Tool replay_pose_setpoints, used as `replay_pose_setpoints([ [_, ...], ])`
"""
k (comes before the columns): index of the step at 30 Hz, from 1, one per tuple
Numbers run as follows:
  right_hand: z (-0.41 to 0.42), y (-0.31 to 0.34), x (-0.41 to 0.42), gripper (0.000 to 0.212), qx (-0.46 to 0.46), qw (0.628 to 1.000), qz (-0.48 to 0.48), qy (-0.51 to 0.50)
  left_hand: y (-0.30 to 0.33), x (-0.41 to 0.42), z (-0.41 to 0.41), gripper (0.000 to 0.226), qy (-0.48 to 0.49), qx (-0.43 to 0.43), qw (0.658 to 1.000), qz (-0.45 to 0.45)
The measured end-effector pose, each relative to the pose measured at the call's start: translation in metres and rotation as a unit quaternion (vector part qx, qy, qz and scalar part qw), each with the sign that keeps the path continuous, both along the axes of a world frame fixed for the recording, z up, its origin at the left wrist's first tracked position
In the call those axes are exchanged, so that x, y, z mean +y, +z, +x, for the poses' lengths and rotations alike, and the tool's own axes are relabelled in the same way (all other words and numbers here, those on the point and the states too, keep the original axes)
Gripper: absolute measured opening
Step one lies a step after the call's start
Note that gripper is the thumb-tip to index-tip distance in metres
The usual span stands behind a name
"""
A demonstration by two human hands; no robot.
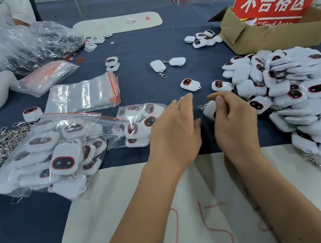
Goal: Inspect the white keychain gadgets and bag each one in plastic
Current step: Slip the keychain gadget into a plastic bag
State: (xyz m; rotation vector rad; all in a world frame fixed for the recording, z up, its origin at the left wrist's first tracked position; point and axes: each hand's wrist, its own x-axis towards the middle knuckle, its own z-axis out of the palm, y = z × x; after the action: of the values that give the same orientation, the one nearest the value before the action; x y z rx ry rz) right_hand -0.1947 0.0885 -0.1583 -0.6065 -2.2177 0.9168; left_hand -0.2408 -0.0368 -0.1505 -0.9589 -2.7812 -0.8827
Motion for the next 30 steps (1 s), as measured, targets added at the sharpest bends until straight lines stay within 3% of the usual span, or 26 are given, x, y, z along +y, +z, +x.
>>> replay_pose_setpoints([
  [5,0.0,-0.003,0.002,0.007,0.037,0.995,-0.087,0.033,-0.001,-0.011,-0.014,0.051,0.033,0.003,0.998,-0.059],
  [9,-0.002,-0.004,0.001,0.021,0.028,0.996,-0.075,0.033,-0.003,-0.01,-0.015,0.049,0.022,0.009,0.995,-0.094],
  [12,-0.001,-0.005,0.002,0.011,0.041,0.993,-0.09,0.065,0.0,-0.005,-0.009,0.049,-0.034,-0.072,0.993,0.087],
  [15,0.0,-0.006,0.003,0.011,0.056,0.984,-0.119,0.12,0.005,-0.006,-0.01,0.033,-0.025,-0.14,0.95,0.278],
  [21,0.0,-0.002,0.002,0.024,0.031,0.958,-0.176,0.224,0.005,-0.009,-0.016,0.01,0.011,-0.171,0.915,0.366],
  [27,0.002,0.0,0.005,0.02,-0.005,0.931,-0.239,0.277,0.006,-0.013,-0.02,0.025,0.083,-0.223,0.864,0.443],
  [30,0.002,-0.001,0.006,0.019,-0.006,0.928,-0.25,0.274,0.004,-0.013,-0.022,0.018,0.073,-0.224,0.869,0.435],
])
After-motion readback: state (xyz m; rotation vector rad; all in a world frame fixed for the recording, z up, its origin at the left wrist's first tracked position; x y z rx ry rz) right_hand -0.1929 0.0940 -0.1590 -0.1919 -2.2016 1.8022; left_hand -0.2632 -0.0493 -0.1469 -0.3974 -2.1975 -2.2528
